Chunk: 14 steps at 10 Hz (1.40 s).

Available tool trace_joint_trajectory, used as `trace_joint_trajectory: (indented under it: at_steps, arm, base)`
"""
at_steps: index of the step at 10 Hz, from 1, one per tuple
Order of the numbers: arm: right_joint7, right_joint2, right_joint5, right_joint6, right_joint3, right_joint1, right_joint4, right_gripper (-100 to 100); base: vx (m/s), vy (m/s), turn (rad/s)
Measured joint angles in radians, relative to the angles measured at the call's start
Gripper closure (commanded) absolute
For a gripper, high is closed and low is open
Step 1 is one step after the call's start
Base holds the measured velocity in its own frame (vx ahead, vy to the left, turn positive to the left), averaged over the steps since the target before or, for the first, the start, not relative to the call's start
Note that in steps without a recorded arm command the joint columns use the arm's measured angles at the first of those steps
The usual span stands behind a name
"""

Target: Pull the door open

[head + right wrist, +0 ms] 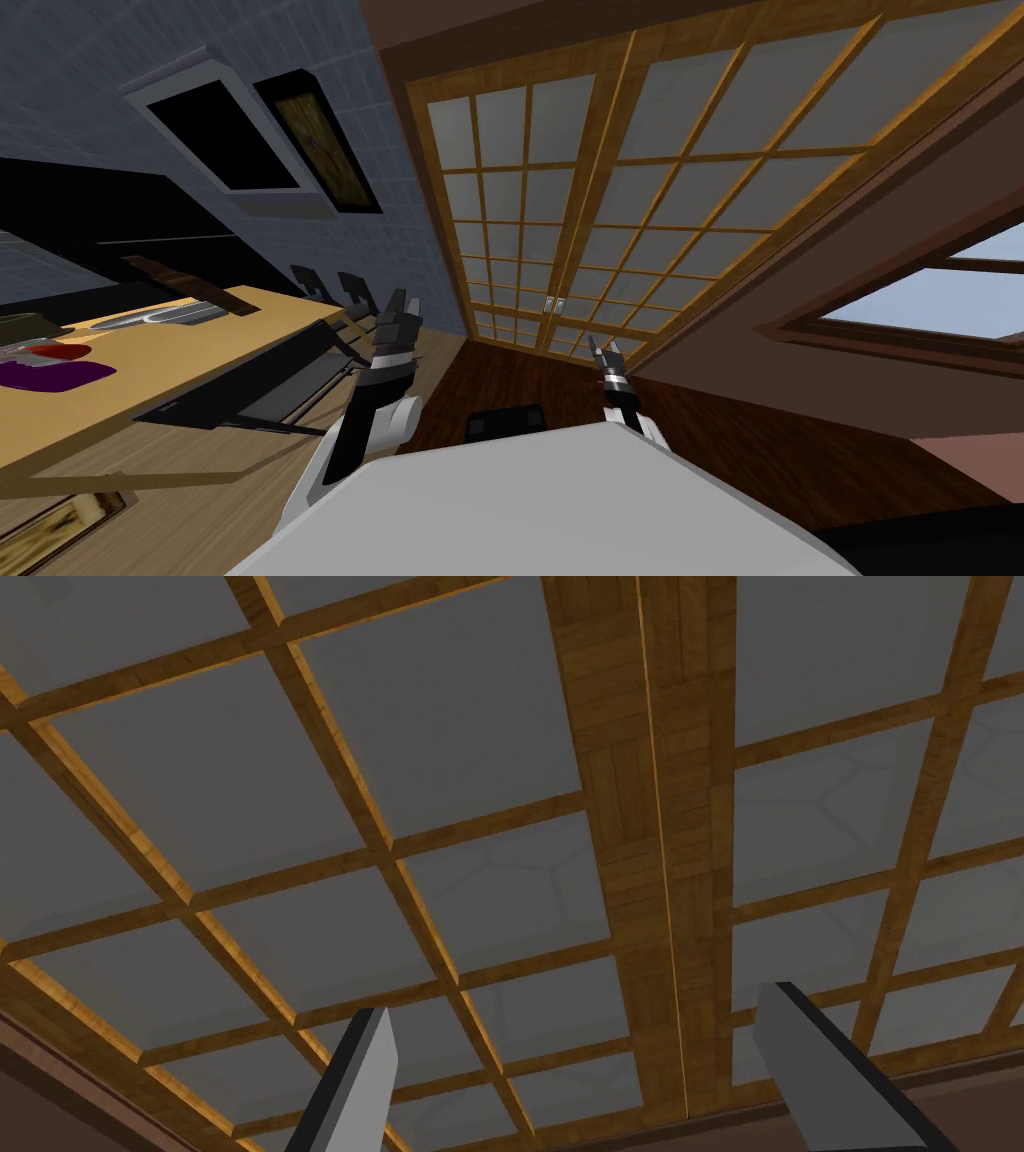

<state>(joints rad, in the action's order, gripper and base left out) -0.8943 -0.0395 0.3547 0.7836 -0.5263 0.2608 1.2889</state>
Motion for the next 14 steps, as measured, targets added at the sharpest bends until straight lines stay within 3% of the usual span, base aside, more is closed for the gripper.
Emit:
trace_joint_trajectory:
  at_steps: [10, 14]
  arm:
    - [-0.161, 0.040, 0.063, 0.046, -0.094, -0.036, -0.194, -100]
    - [-0.233, 0.061, 0.087, 0.065, -0.133, -0.071, -0.288, -100]
  base:
    - [0.115, -0.009, 0.042]
    - [0.168, -0.014, 0.049]
